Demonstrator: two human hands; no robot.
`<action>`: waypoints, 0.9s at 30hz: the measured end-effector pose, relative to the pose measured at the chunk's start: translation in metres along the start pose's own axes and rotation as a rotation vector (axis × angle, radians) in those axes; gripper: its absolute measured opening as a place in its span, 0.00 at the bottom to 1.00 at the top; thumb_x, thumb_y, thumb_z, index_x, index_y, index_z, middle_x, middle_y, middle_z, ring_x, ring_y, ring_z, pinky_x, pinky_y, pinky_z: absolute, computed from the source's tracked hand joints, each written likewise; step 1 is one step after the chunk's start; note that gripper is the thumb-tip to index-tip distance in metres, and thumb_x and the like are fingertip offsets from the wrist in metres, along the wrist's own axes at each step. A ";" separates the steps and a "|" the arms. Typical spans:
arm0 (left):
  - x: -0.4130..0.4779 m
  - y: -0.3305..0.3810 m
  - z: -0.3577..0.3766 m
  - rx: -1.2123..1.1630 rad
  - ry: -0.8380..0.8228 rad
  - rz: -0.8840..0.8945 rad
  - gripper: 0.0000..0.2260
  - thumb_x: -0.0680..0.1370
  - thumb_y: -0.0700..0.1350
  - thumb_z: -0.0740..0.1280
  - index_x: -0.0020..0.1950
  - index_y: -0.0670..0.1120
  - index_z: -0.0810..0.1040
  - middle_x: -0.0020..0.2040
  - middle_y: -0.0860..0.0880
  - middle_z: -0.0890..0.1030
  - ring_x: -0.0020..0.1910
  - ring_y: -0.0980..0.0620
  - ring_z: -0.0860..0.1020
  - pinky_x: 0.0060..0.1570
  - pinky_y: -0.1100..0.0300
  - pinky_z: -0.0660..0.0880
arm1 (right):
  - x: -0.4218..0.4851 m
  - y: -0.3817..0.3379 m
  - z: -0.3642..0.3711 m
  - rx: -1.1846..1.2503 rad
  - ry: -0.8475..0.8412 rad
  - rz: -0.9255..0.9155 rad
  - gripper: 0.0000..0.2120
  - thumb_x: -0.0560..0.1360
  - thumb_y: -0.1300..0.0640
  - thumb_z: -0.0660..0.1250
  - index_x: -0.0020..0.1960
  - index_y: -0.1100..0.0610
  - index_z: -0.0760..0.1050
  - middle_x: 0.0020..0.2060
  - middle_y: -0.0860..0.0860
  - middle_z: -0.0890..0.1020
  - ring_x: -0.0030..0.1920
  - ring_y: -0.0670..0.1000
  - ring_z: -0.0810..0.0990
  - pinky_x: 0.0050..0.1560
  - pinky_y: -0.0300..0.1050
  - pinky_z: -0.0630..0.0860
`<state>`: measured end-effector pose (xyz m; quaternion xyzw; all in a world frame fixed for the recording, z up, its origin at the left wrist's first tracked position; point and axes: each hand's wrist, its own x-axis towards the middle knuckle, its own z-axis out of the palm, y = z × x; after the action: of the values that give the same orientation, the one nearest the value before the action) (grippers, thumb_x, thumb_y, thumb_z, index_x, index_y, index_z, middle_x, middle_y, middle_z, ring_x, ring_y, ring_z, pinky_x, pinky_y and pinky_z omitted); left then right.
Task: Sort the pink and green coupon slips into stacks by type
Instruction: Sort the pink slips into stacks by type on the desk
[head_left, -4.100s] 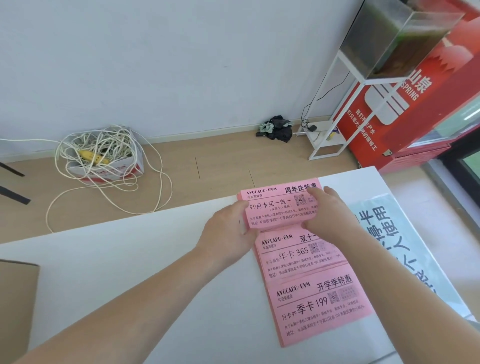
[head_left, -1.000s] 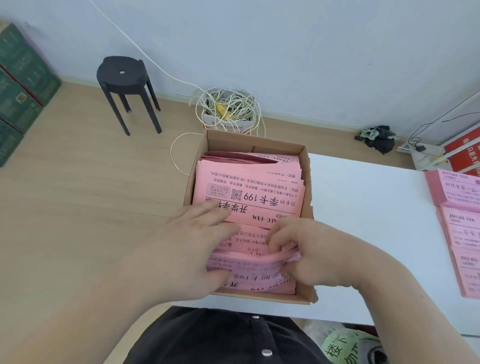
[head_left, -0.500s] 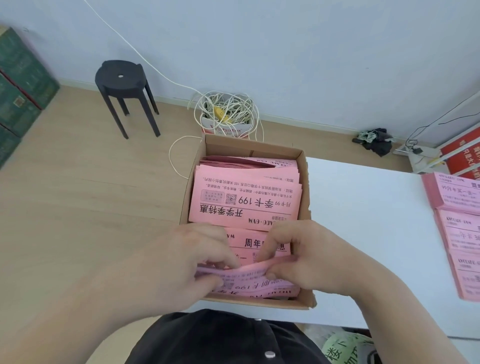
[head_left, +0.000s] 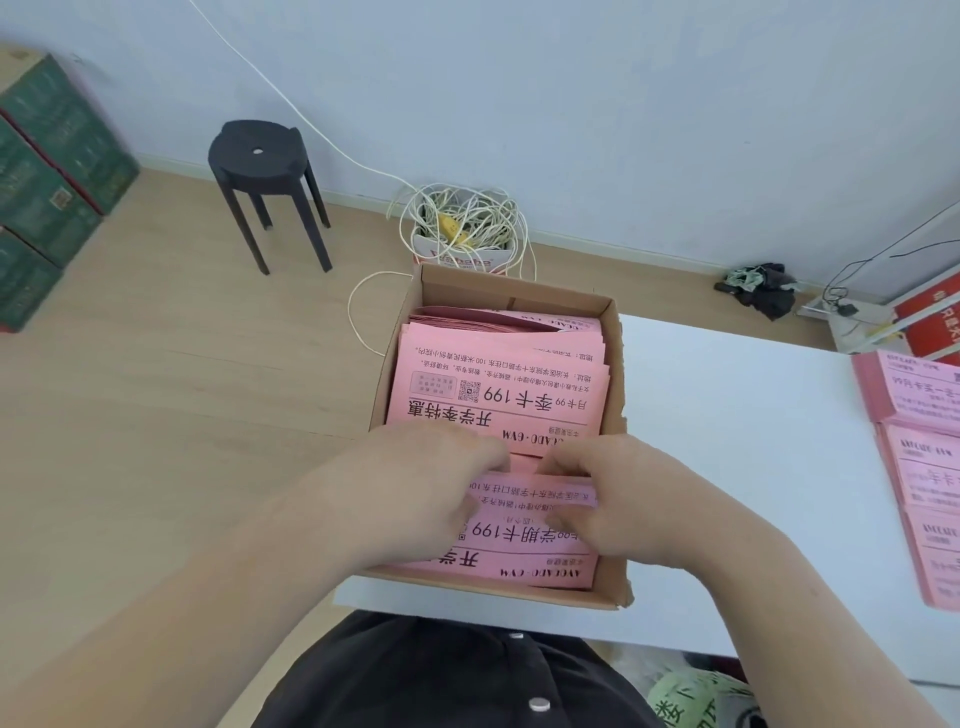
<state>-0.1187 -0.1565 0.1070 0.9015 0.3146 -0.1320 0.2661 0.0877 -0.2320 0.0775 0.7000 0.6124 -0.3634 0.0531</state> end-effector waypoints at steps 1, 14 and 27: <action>0.000 0.003 -0.001 0.032 -0.045 -0.010 0.13 0.84 0.46 0.61 0.68 0.55 0.71 0.64 0.52 0.78 0.62 0.49 0.77 0.60 0.55 0.75 | 0.000 0.001 0.000 -0.014 -0.007 0.000 0.14 0.74 0.48 0.73 0.58 0.41 0.76 0.54 0.39 0.80 0.54 0.46 0.78 0.56 0.46 0.79; 0.029 0.063 -0.011 -0.864 0.536 -0.195 0.11 0.78 0.44 0.73 0.48 0.60 0.76 0.45 0.55 0.85 0.41 0.55 0.85 0.43 0.47 0.84 | -0.034 0.045 -0.034 0.983 0.505 0.096 0.29 0.78 0.46 0.72 0.75 0.52 0.69 0.56 0.46 0.85 0.58 0.48 0.83 0.61 0.54 0.80; 0.119 0.188 0.064 -0.693 0.479 0.032 0.35 0.75 0.43 0.74 0.76 0.63 0.64 0.66 0.66 0.77 0.67 0.68 0.72 0.63 0.71 0.68 | -0.129 0.193 -0.044 0.002 0.400 0.011 0.11 0.81 0.54 0.61 0.58 0.40 0.74 0.45 0.41 0.82 0.46 0.49 0.79 0.46 0.50 0.79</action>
<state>0.0875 -0.2571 0.0808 0.7688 0.3793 0.1992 0.4748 0.2815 -0.3617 0.1117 0.7617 0.6065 -0.2174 -0.0684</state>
